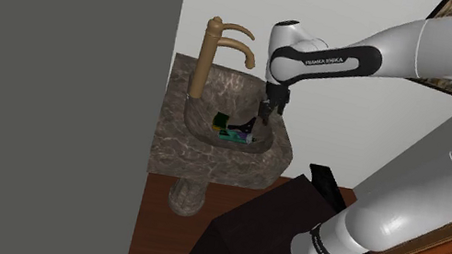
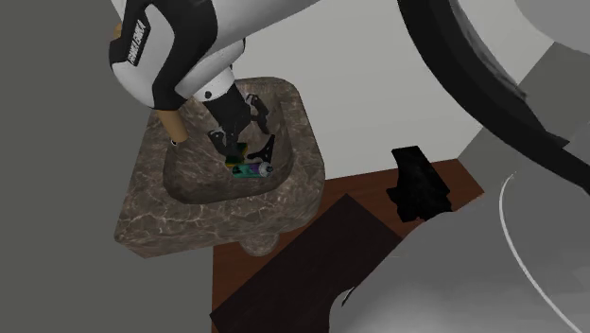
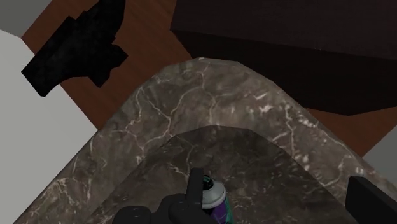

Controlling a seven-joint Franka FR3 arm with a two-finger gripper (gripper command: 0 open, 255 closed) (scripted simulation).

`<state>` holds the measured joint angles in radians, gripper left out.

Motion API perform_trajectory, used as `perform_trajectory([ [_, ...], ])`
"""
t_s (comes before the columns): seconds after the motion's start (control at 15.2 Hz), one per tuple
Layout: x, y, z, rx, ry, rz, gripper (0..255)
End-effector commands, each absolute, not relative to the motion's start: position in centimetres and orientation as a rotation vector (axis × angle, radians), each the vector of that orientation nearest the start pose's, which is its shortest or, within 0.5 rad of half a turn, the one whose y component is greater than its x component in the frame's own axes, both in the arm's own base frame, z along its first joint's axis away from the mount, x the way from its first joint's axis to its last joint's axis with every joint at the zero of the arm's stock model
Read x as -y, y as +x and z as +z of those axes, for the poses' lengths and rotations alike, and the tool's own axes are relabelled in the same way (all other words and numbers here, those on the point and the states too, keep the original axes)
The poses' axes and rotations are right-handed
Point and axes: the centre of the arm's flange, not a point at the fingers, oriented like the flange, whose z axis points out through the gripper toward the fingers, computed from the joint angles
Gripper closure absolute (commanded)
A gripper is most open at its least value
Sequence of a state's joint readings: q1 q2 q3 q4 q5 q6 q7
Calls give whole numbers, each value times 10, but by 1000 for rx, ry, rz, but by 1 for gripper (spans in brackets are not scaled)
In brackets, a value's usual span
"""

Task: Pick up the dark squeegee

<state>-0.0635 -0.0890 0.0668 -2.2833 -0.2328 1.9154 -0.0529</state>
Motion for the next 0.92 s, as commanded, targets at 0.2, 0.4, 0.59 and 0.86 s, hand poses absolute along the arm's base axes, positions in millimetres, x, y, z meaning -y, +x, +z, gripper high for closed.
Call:
perform_trajectory([
  [0.2, 25, 515, 320, 297, -3350, 535, 0],
  [0.4, 32, 541, 288, 311, -3378, 573, 0],
  [0.59, 39, 567, 257, 325, -3405, 612, 0],
  [0.86, 51, 600, 215, 345, -3441, 664, 0],
])
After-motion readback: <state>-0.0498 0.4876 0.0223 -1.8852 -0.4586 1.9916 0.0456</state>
